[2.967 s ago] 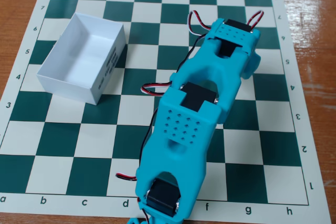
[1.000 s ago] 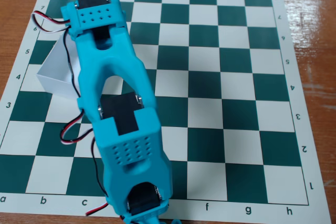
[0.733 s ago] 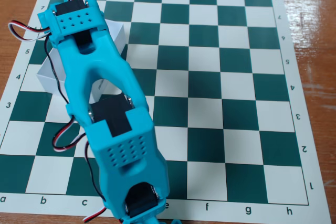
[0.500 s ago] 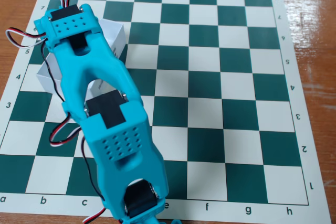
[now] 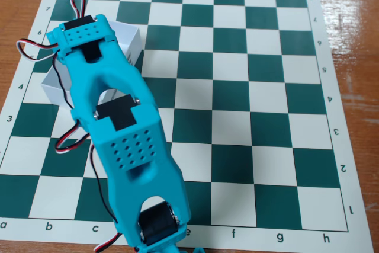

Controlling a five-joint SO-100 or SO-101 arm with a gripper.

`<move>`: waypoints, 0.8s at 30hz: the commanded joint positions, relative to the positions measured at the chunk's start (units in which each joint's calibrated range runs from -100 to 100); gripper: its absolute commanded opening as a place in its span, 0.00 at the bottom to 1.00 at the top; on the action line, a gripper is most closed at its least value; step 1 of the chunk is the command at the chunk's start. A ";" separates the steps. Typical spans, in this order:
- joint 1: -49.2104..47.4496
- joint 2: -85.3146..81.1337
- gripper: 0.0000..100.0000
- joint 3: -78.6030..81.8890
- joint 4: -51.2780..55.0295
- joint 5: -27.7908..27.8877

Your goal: Grab the toy horse and put it in the box.

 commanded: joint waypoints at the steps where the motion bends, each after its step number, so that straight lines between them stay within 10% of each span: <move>1: 1.21 -0.24 0.11 -1.67 -0.70 -0.19; 24: 7.36 -22.55 0.00 15.08 1.05 -0.24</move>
